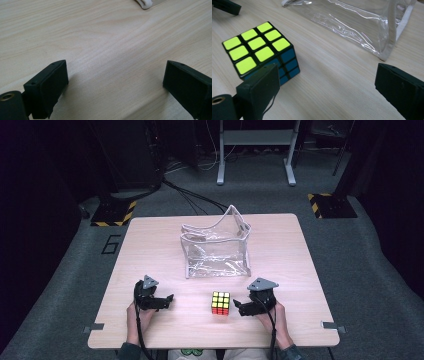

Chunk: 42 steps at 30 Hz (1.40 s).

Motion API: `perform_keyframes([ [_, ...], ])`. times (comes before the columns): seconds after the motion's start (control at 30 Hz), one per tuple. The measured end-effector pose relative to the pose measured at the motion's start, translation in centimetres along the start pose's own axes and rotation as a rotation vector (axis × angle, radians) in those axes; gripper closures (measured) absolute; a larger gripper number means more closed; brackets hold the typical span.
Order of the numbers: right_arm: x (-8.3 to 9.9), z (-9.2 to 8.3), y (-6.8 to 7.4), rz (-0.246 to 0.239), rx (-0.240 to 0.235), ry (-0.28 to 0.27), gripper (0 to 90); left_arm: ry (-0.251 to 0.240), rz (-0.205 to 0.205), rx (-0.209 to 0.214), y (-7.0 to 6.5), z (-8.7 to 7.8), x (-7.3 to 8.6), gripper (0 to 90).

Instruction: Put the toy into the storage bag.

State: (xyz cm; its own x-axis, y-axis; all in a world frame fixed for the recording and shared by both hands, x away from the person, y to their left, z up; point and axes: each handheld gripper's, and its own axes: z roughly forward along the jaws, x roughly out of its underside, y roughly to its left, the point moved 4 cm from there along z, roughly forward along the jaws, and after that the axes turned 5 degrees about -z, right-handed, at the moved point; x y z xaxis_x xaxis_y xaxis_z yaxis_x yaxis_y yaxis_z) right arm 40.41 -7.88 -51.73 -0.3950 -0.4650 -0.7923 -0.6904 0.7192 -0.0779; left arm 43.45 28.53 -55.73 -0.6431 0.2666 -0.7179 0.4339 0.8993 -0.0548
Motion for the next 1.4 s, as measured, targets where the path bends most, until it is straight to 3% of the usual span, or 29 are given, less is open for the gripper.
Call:
perform_keyframes([
  [0.2, -0.8, -0.3, 0.9, 0.001, -0.046, -0.034, 5.6, -0.008, -0.013, 0.001, -0.1, 0.1, 0.0, 6.7],
  [0.4, -1.7, -0.2, 2.1, -0.034, -0.079, -0.043, 5.6, -0.010, -0.017, -0.001, -0.1, 0.0, 0.0, 7.3],
  [0.93, -2.3, 2.5, 4.9, -0.122, -0.155, 0.015, 5.4, -0.007, -0.017, 0.000, -0.1, 0.0, 0.0, 7.4],
  [1.23, -2.2, 3.8, 5.4, -0.128, -0.189, 0.053, 4.2, -0.010, -0.018, -0.002, -0.1, 0.0, 0.0, 7.9],
  [1.4, -2.2, 4.1, 5.7, -0.138, -0.181, 0.047, 15.2, -0.011, -0.017, -0.004, -0.1, 0.0, 0.0, 8.3],
])
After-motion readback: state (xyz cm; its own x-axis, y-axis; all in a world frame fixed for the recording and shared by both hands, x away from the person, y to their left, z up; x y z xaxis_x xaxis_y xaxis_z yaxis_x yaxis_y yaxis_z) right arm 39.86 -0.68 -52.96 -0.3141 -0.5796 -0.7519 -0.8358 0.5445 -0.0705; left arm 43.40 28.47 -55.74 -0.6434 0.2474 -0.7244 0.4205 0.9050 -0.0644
